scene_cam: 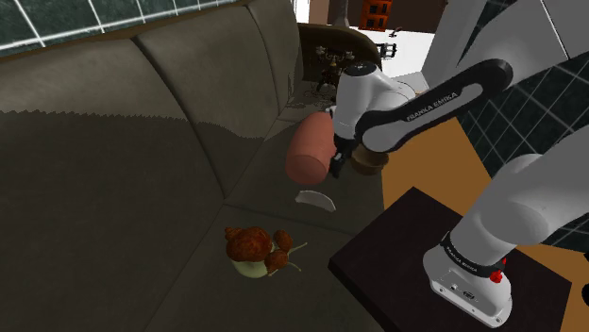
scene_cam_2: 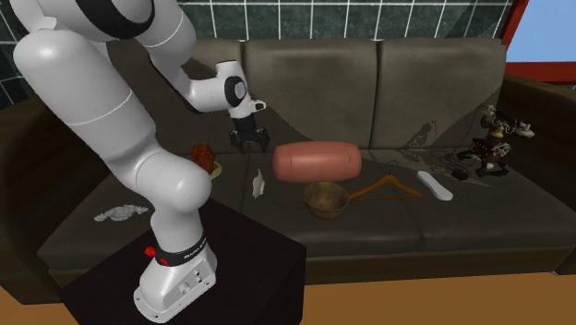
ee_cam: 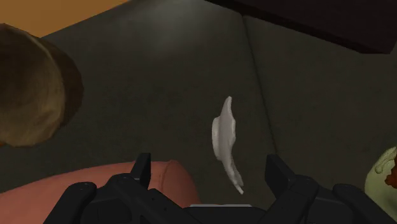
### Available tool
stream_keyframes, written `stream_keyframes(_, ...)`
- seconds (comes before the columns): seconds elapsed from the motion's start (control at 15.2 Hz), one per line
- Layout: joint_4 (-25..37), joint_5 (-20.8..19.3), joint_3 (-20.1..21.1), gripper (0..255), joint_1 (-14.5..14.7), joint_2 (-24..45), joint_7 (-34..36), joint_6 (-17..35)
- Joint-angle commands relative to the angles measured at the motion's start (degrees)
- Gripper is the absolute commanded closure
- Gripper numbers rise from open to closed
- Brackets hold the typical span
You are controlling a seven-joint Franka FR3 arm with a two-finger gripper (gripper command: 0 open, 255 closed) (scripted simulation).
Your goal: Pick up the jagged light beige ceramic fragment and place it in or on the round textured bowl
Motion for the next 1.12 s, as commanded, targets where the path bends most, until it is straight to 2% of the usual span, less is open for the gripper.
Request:
stream_keyframes(0.0, 0.4, -3.9, 1.9, 0, -1.0, 5.0, 2.9, 5.3)
stream_keyframes(0.2, 2.1, -13.1, 4.5, 0, -3.4, 12.8, 9.7, 11.5)
stream_keyframes(0.4, 5.4, -26.6, 5.2, 0, -4.6, 21.2, 19.6, 15.5)
stream_keyframes(0.53, 8.5, -36.2, 3.9, 0, -3.6, 26.8, 26.7, 16.9)
stream_keyframes(0.59, 9.4, -38.7, 3.2, 0, -2.8, 28.4, 28.6, 17.2)
stream_keyframes(1.06, 12.4, -47.6, -0.7, 0, -1.4, 35.0, 35.2, 19.8)
